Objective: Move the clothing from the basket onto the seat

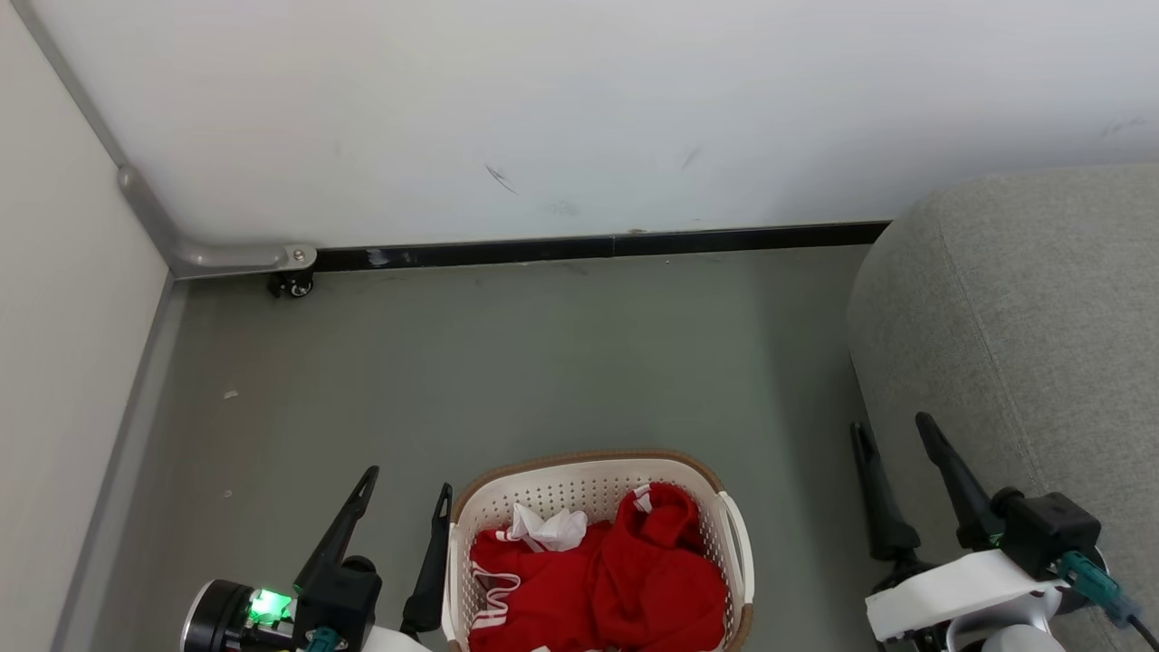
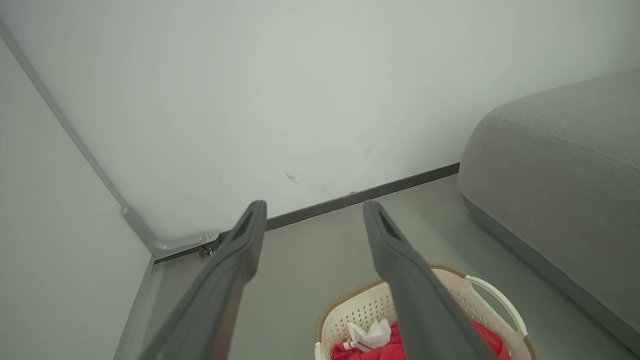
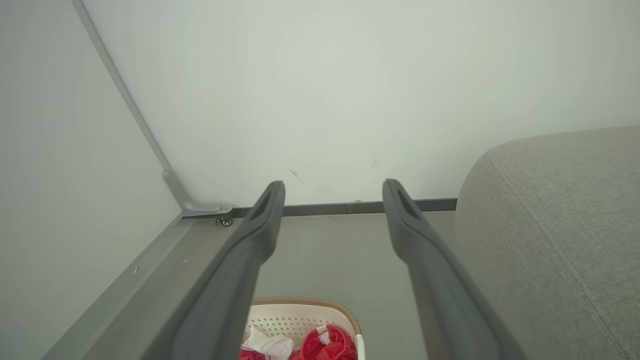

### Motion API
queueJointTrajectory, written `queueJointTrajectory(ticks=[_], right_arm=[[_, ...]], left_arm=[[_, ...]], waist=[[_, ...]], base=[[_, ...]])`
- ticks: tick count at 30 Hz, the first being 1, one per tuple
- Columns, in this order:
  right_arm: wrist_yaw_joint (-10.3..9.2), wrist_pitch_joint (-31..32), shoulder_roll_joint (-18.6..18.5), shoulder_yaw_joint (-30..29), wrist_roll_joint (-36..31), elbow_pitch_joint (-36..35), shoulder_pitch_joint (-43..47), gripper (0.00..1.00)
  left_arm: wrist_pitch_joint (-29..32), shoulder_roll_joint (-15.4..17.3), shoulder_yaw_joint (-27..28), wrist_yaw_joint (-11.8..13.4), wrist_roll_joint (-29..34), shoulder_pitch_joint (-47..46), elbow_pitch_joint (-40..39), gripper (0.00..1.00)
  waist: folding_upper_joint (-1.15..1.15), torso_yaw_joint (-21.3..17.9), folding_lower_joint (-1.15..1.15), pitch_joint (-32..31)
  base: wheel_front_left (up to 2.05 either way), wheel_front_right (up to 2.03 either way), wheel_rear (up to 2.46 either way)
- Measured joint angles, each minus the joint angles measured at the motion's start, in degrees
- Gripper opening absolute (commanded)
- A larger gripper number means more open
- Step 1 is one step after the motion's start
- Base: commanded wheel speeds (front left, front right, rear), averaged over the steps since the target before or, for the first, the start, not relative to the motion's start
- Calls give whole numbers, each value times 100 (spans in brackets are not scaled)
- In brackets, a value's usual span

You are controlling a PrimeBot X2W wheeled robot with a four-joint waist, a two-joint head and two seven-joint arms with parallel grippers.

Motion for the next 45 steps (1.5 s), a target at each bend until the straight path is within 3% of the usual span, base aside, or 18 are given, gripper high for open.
queueJointTrajectory(ticks=[28,45], right_arm=[[0,-103,27,-559,-66,-723,129,100],[0,-158,31,-495,299,-960,-394,100]], left_arm=[[0,7,-712,-543,524,-1126,1304,100],[42,267,-832,-603,1017,-2087,2070,100]], waist=[[0,-459,0,1097],[0,-861,0,2179]], base=[[0,0,0],[0,0,0]])
